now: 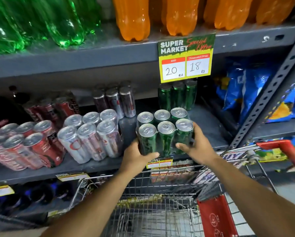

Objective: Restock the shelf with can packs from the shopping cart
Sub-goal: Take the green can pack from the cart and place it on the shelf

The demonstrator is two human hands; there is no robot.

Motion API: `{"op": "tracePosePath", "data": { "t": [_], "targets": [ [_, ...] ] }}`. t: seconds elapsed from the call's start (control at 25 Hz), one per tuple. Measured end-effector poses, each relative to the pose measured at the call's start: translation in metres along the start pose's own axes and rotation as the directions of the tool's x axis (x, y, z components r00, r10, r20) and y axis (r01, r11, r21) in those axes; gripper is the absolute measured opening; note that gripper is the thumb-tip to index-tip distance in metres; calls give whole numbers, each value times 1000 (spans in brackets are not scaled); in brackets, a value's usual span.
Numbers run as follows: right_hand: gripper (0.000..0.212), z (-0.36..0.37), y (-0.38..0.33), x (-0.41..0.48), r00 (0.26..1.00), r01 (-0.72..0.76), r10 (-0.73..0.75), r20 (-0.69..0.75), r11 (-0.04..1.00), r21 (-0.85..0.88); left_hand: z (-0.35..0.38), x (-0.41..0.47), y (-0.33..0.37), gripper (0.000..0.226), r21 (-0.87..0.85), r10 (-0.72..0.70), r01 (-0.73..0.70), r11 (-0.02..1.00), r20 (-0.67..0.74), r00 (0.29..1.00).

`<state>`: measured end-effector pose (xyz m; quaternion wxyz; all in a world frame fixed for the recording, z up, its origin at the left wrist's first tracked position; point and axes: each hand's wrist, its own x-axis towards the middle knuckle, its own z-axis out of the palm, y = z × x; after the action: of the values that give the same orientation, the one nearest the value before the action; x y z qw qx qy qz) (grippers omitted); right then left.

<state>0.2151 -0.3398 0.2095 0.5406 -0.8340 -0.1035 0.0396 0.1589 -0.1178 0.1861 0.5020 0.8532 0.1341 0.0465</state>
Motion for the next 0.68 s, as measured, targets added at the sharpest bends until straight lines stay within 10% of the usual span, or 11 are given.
{"op": "tracePosePath", "data": {
  "t": [0.68],
  "targets": [
    [75, -84, 32, 40, 979, -196, 164, -123, 924, -328, 84, 29, 53, 48, 184, 11, -12, 983, 2, 1000]
  ]
}}
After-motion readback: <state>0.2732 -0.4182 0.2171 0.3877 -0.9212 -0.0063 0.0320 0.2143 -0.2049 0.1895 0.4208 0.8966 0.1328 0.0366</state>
